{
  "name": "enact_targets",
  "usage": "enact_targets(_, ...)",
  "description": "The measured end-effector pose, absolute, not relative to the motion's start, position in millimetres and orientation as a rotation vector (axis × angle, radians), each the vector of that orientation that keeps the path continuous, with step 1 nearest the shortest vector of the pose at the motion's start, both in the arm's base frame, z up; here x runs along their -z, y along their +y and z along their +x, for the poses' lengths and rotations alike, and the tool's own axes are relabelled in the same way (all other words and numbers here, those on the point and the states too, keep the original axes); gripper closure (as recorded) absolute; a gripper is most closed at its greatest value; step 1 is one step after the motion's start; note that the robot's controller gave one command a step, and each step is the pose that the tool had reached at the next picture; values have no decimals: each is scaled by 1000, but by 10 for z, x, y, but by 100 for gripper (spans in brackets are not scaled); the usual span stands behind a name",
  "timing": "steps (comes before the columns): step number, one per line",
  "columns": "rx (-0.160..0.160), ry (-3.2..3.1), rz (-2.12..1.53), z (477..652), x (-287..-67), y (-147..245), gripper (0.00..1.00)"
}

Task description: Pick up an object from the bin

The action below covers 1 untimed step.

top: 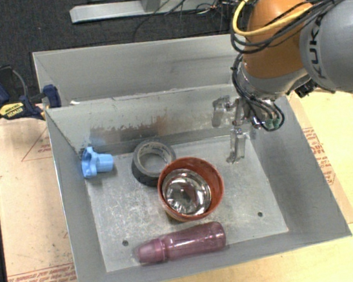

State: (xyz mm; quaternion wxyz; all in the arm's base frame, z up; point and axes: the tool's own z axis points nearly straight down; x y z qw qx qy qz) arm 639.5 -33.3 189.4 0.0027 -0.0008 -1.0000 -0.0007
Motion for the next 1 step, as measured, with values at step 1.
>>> enact_targets(1,1,-3144,0,6411,-1945,-331,0)
